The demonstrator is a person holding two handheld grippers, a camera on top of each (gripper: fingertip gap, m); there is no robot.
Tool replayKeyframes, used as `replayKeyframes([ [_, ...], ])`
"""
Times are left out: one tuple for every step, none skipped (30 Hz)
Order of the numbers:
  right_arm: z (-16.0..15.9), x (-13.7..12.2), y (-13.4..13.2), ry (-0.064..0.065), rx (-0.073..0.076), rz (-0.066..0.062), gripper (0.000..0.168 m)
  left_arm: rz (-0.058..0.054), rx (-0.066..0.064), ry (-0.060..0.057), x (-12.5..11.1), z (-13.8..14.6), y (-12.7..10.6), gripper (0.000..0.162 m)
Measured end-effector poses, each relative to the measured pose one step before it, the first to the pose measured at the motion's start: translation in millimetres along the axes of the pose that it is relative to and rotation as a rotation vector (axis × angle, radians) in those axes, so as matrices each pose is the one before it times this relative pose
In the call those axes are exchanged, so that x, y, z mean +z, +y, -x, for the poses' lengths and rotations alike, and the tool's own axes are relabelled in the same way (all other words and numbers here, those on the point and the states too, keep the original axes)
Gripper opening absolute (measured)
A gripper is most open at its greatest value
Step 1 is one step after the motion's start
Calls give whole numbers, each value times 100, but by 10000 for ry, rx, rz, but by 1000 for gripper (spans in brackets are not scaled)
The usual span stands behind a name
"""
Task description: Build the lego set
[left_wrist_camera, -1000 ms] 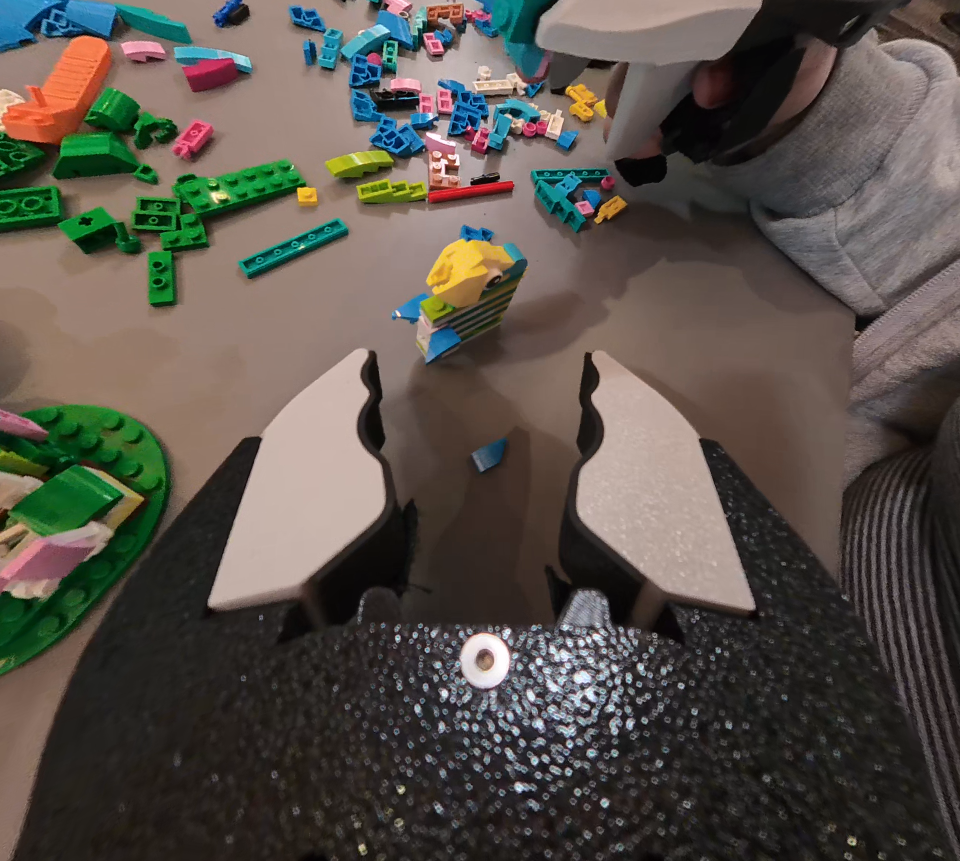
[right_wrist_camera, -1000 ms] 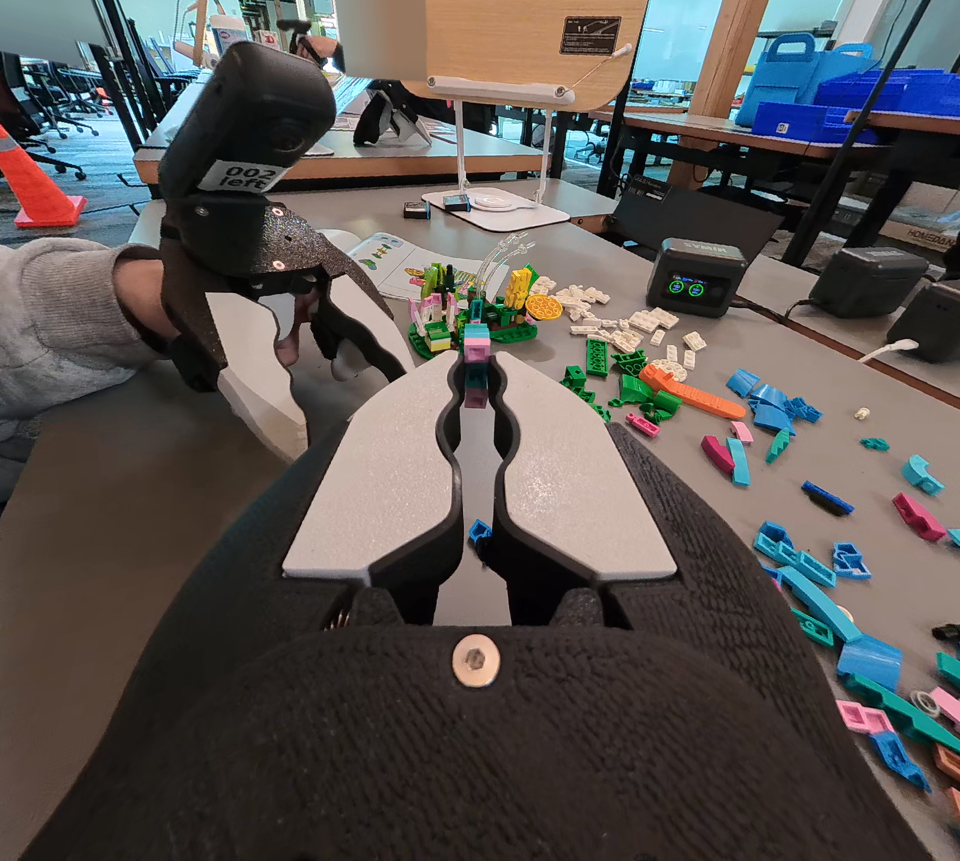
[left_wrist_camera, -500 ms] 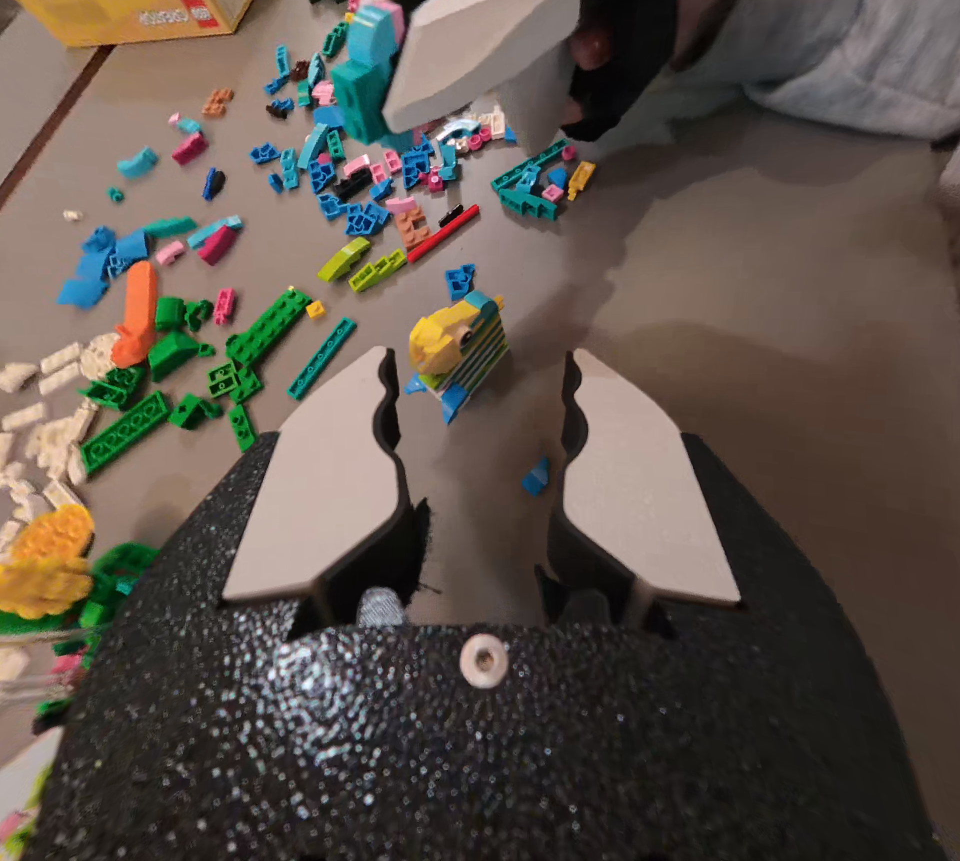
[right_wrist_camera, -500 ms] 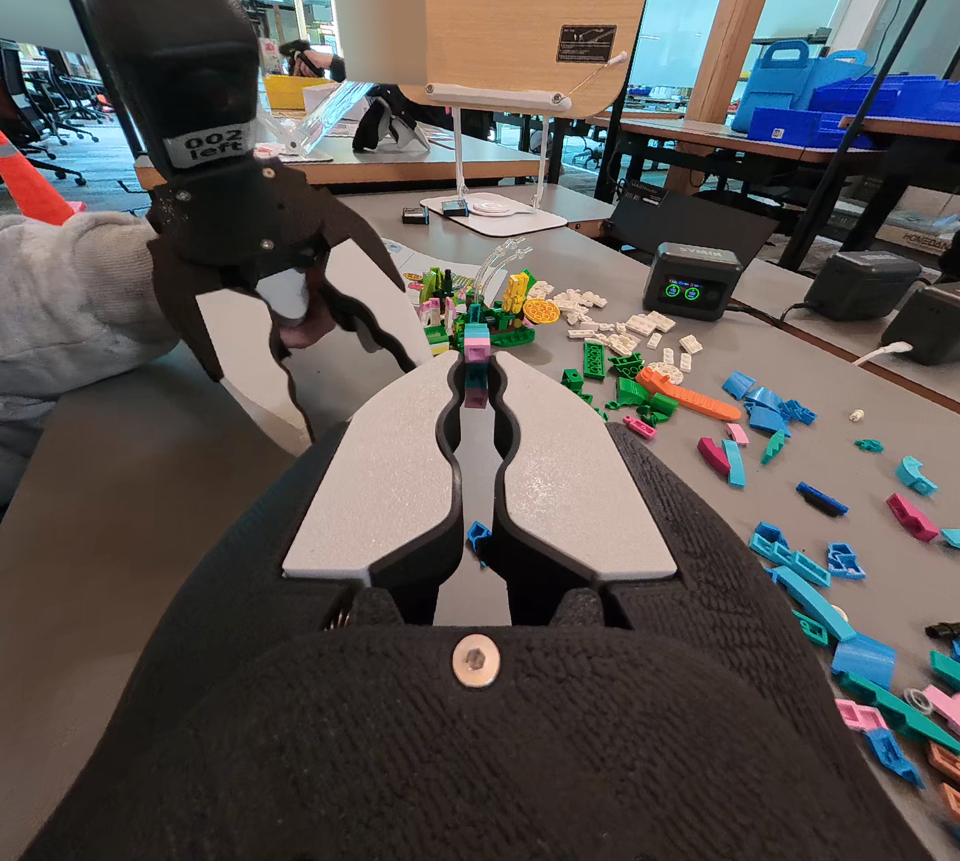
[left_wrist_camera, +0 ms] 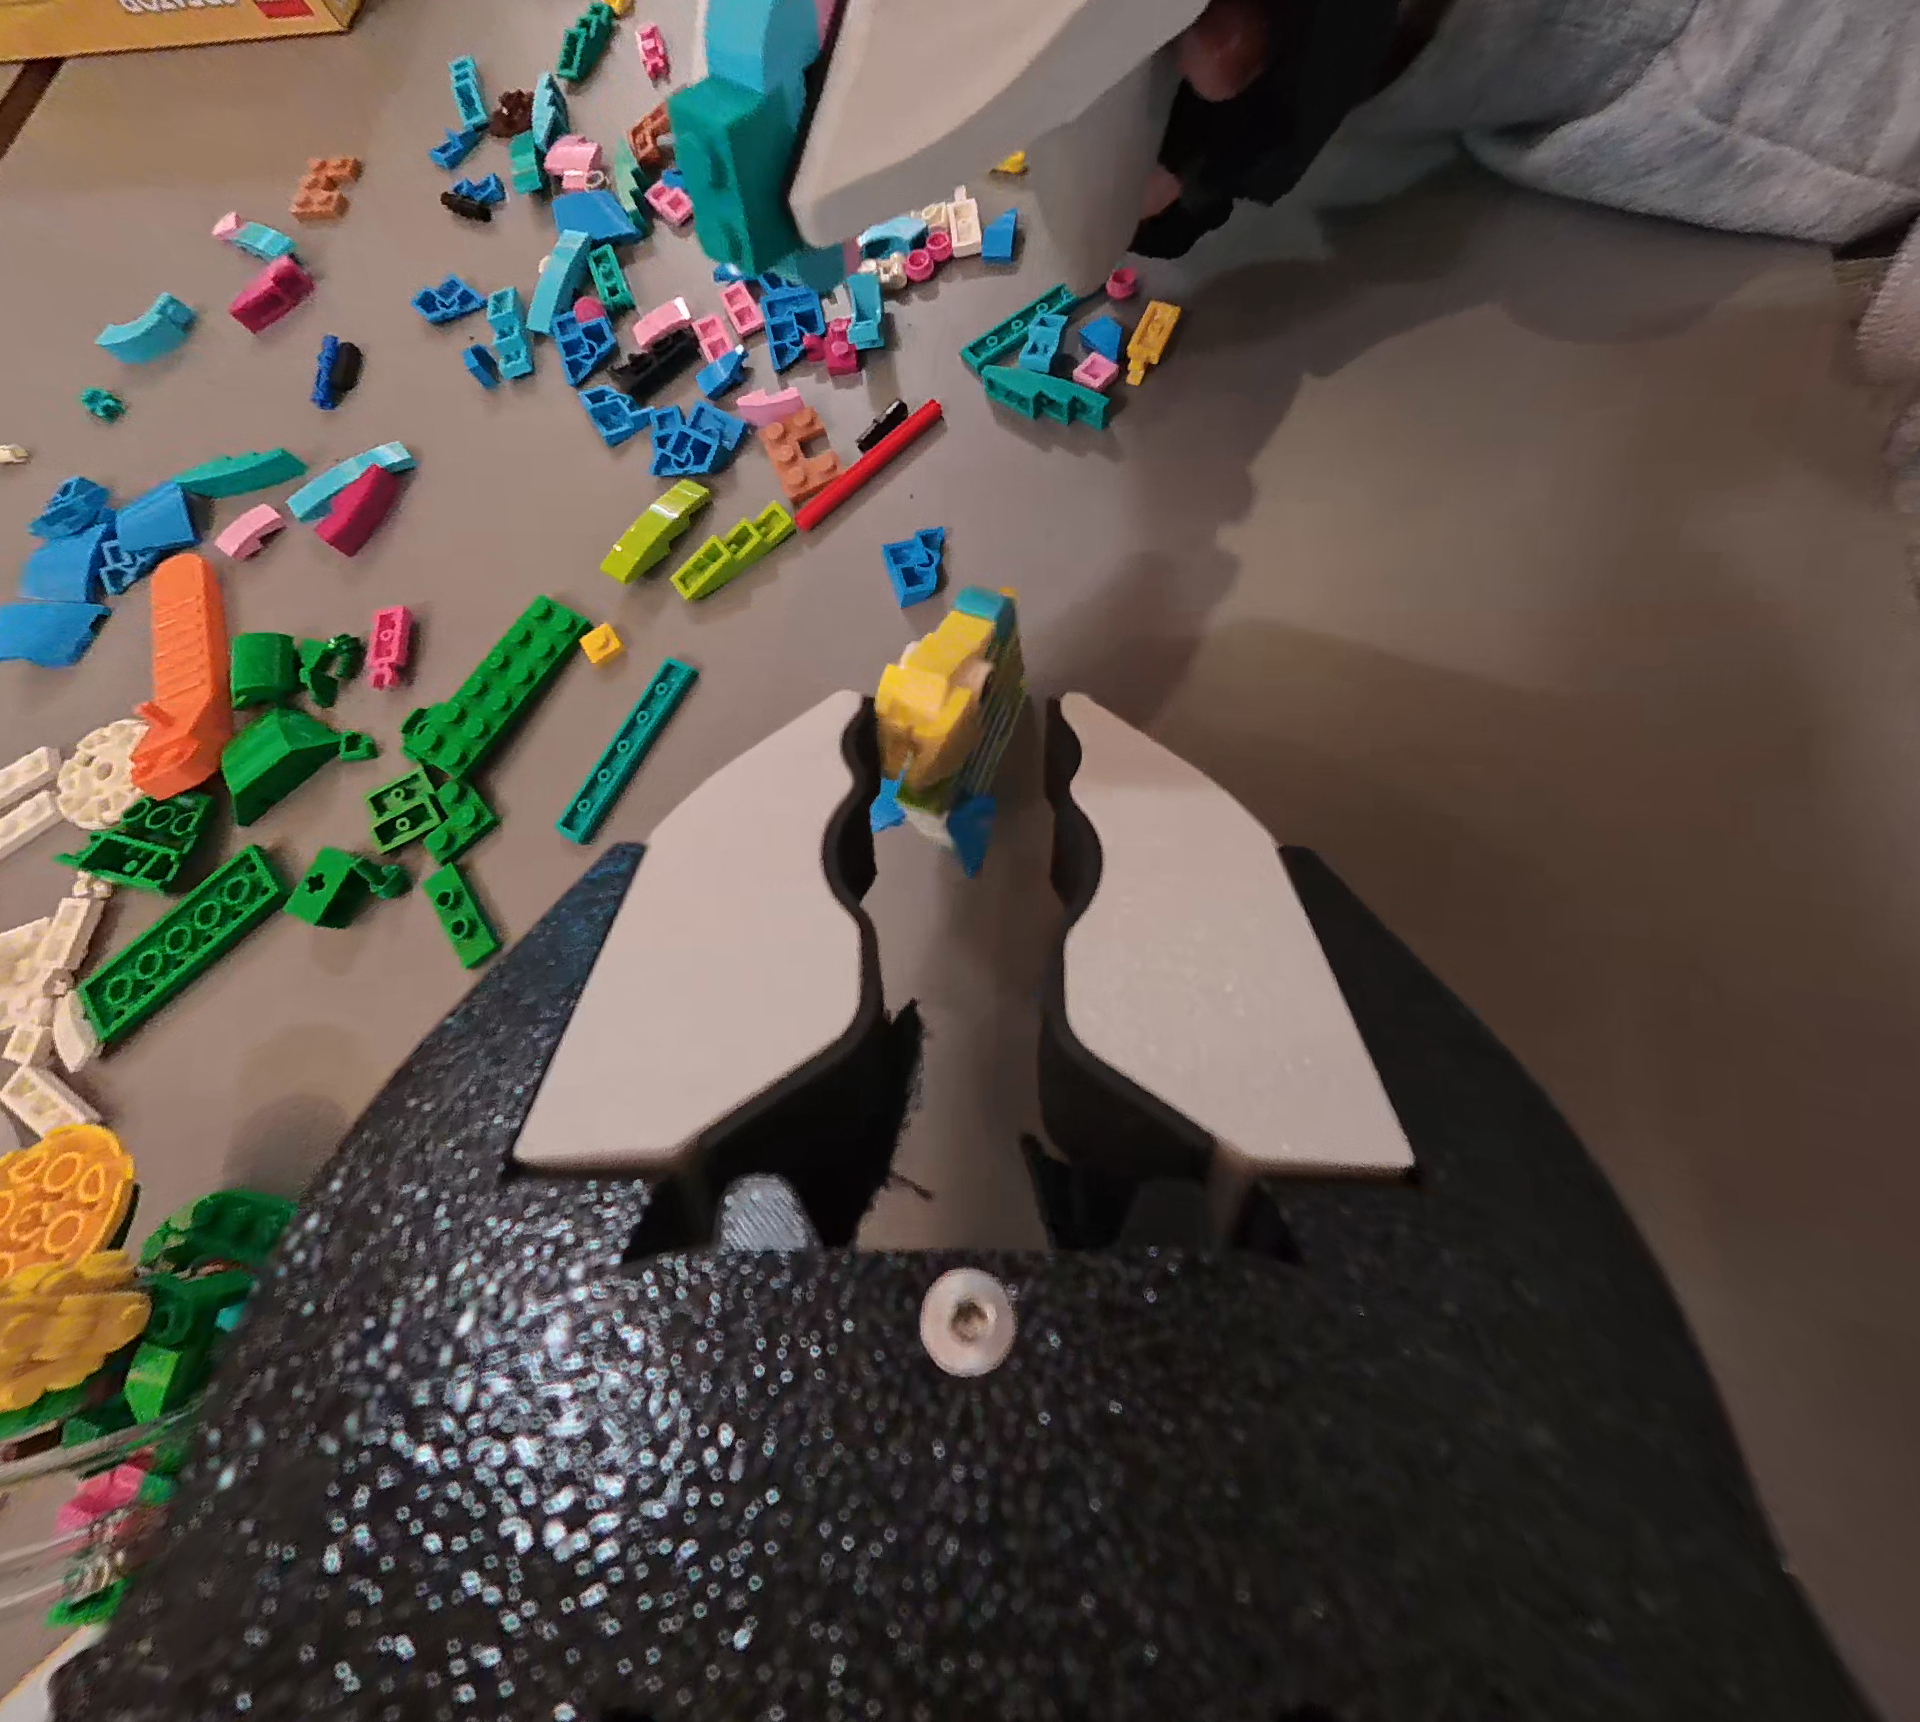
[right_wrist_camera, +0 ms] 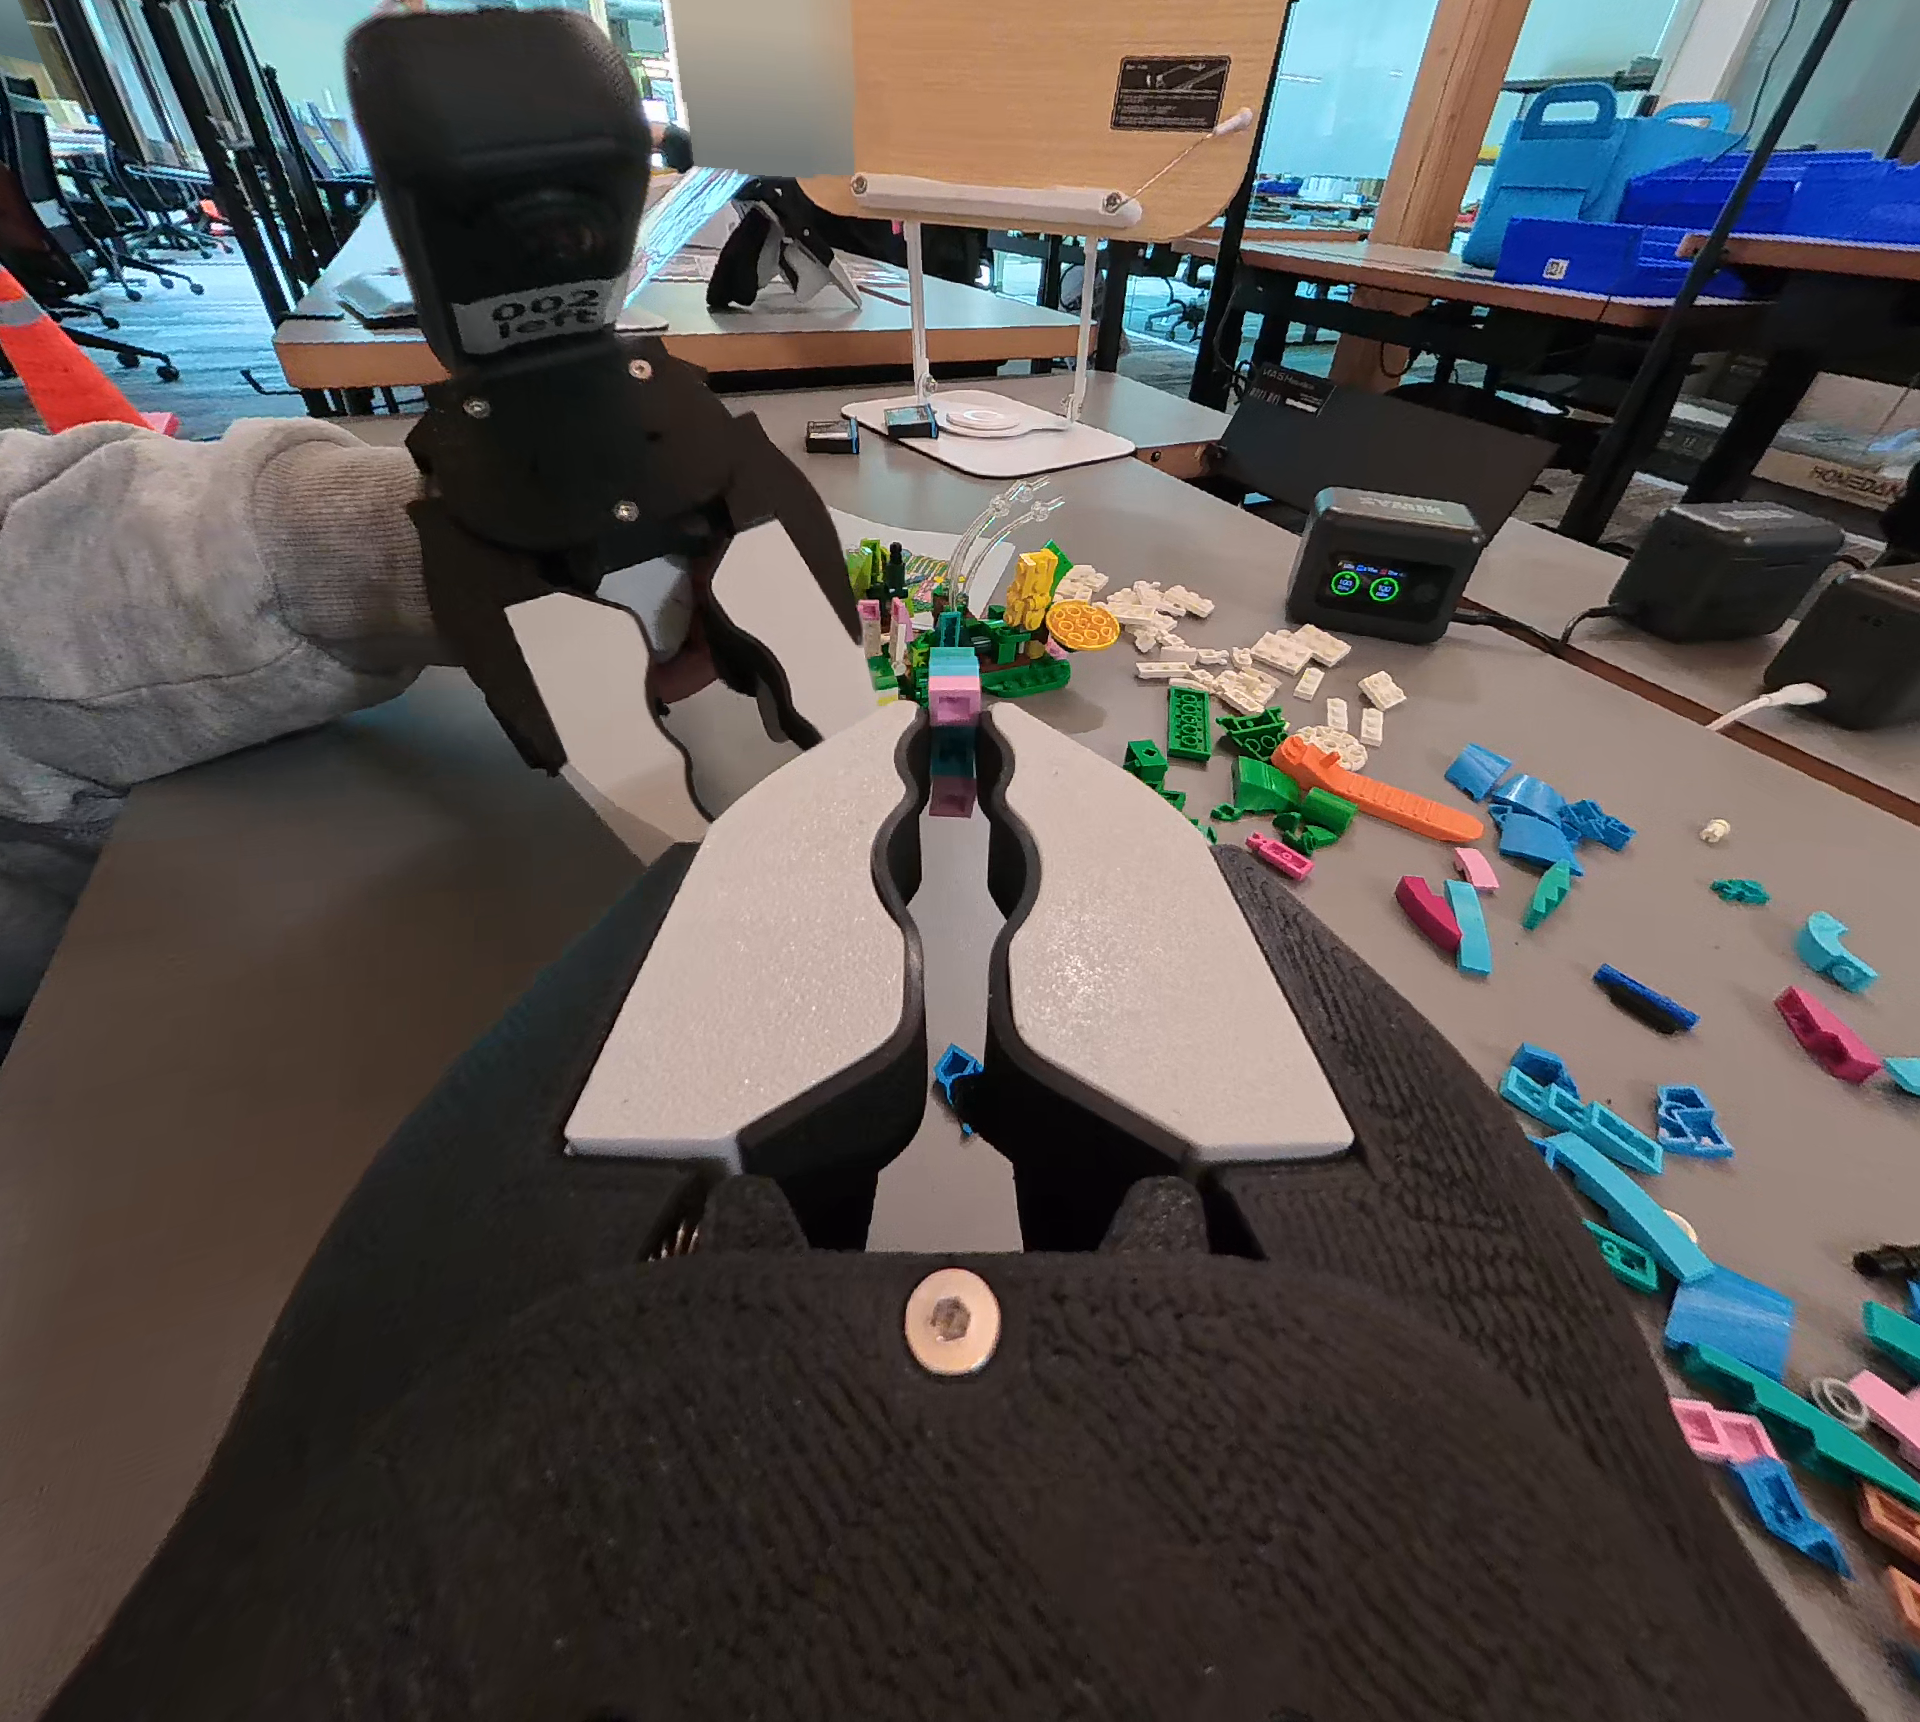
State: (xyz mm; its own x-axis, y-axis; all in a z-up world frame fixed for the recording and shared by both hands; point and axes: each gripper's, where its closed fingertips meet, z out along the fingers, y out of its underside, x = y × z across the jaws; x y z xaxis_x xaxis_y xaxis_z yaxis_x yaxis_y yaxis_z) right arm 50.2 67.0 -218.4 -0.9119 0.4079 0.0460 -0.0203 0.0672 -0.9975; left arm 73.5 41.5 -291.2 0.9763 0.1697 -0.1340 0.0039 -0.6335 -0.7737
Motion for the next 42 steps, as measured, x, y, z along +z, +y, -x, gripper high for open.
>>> replayKeyframes([
  [-2, 1, 17, -3, 3, 5, 6, 96, -21, 49, 19, -77, 183, 24],
  [14, 14, 6, -6, -3, 6, 6, 131, -39, -20, 49, 18, 238, 17],
  [17, 2, 4, -7, -9, 4, 6, 113, -74, -79, 59, 92, 233, 14],
  [15, -2, 4, 0, -12, 4, 7, -14, -153, -82, -21, 109, 54, 14],
  [-18, -1, 12, 9, -9, 2, 6, -20, -274, -96, -47, 163, 63, 14],
  [-28, -17, -12, 12, -4, -3, 6, -56, -370, -172, -96, 305, 88, 13],
  [-30, -39, -37, 13, 0, -16, 6, -219, -459, -223, -194, 419, -66, 13],
  [-35, -37, -68, 15, 1, -32, 6, -469, -591, -257, -352, 497, -350, 13],
  [-16, -42, -85, 12, -1, -37, 6, -739, -706, -64, -546, 282, -722, 13],
  [-7, -35, -83, 7, -3, -35, 6, -981, -853, 142, -717, 71, -1075, 13],
  [10, -22, -74, 0, -4, -27, 6, -1090, -978, 203, -835, 56, -1285, 13],
  [46, 3, -43, -11, -12, -17, 6, -1090, -922, 299, -878, -46, -1330, 13],
  [68, 11, -32, -19, -19, -7, 6, -1153, -783, 388, -891, -212, -1431, 13],
  [90, 30, 2, -26, -19, 6, 6, -1163, -626, 402, -880, -352, -1448, 13],
  [84, 45, 17, -28, -12, 10, 6, -1061, -498, 290, -801, -302, -1305, 13],
  [90, 45, 10, -34, 3, 3, 6, -878, -383, 78, -691, -100, -1070, 13],
  [85, 35, -6, -42, 25, -11, 6, -743, -255, -26, -618, -17, -862, 13],
  [81, 44, -4, -40, 36, -17, 6, -636, -171, -91, -562, 39, -701, 13],
  [59, 35, 13, -27, 28, -5, 6, -532, -113, -60, -494, -36, -562, 13],
  [25, 37, 44, -14, 12, 12, 6, -463, -90, -40, -443, -108, -457, 13],
  [44, 50, 55, -11, 2, 22, 6, -371, -15, 9, -378, -202, -357, 12],
  [61, 57, 68, -21, 1, 25, 6, -314, 42, -3, -318, -213, -291, 13],
  [77, 66, 68, -29, 4, 25, 6, -283, 61, -2, -299, -226, -250, 13],
  [73, 78, 81, -29, 7, 29, 6, -244, 40, -9, -276, -196, -224, 13],
  [94, 89, 86, -32, 6, 34, 6, -244, -9, -18, -281, -138, -229, 13],
  [96, 87, 101, -35, 3, 38, 6, -250, -37, -25, -291, -90, -259, 13],
  [98, 85, 87, -32, -1, 35, 6, -228, -55, -64, -284, -7, -244, 13],
  [92, 84, 62, -29, 3, 24, 6, -202, -57, -50, -290, 6, -221, 13],
  [99, 96, 26, -38, 30, 3, 6, -181, -45, -28, -276, -18, -188, 13],
  [124, 101, -68, -59, 75, -49, 6, -143, -21, -71, -265, 28, -132, 13],
  [184, 139, -184, -86, 113, -107, 6, -100, -20, -24, -248, -21, -49, 12],
  [239, 189, -254, -112, 142, -136, 6, -33, -50, 62, -183, -84, 55, 13],
  [286, 235, -323, -132, 171, -158, 6, 25, -91, 30, -111, 12, 151, 13],
  [317, 293, -371, -140, 220, -172, 6, 33, -126, 5, -79, 93, 158, 13],
  [309, 348, -373, -149, 307, -148, 6, -36, -119, 72, -76, -1, 70, 13],
  [311, 404, -343, -165, 433, -117, 6, -57, -88, 101, -88, -27, 29, 13],
  [242, 481, -264, -157, 636, -54, 6, -36, -68, 29, -93, 59, 53, 13],
  [249, 575, -60, -236, 855, 118, 6, -7, -51, 12, -79, 88, 76, 13],
  [461, 629, 96, -423, 892, 269, 6, 26, -50, 95, -75, -24, 83, 13],
  [459, 611, -8, -396, 715, 196, 6, -7, -78, 113, -69, -49, 18, 13],
  [300, 548, -183, -232, 474, 56, 6, -60, -89, 133, -86, -95, -93, 13],
  [270, 499, -229, -184, 324, 37, 6, -60, -97, 157, -71, -124, -105, 13],
])
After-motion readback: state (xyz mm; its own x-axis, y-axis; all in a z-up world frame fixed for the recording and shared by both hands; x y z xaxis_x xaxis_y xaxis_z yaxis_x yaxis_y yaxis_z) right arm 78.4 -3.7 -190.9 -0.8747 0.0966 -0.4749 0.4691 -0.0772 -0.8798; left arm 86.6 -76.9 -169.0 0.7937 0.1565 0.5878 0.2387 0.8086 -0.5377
